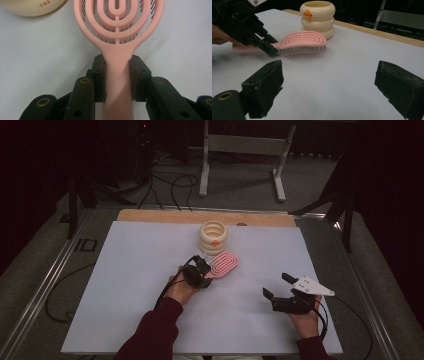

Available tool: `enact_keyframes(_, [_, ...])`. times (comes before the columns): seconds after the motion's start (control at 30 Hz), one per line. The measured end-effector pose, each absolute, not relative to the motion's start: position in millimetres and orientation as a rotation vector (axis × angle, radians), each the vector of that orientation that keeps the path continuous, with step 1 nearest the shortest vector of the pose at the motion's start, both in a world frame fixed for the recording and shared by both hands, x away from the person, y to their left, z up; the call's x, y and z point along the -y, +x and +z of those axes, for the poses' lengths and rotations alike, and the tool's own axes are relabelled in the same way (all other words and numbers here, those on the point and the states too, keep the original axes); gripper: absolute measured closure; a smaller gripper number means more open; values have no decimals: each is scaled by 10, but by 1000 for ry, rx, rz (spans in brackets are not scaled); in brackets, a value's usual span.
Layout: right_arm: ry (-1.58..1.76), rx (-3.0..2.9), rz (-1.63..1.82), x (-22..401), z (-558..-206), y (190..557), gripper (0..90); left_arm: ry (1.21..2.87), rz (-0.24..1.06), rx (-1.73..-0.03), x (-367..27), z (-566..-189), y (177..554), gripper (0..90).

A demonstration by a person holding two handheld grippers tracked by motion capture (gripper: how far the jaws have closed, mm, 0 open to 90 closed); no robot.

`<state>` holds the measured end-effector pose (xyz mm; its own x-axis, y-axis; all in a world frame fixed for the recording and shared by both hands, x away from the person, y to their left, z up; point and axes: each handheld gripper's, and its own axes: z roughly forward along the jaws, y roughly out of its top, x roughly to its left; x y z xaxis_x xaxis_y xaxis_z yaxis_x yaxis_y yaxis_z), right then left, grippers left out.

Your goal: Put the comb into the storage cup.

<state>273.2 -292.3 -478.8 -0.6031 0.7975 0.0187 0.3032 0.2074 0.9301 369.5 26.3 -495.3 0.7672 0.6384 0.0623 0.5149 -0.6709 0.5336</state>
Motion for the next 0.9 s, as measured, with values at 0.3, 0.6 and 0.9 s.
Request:
enact_keyframes(0.3, [1018,-2016,1382,2923,-4787,2732,79,2417,365,-843,-344,-4797,3632,698])
enact_keyframes(0.6, [1018,-2016,1383,2921,-4787,2731,80,2356,396,-838,-465,-4618,3551,698])
enact_keyframes(0.9, [1017,-2019,1384,2917,-4790,2732,79,2292,441,-855,-631,-4473,3509,698])
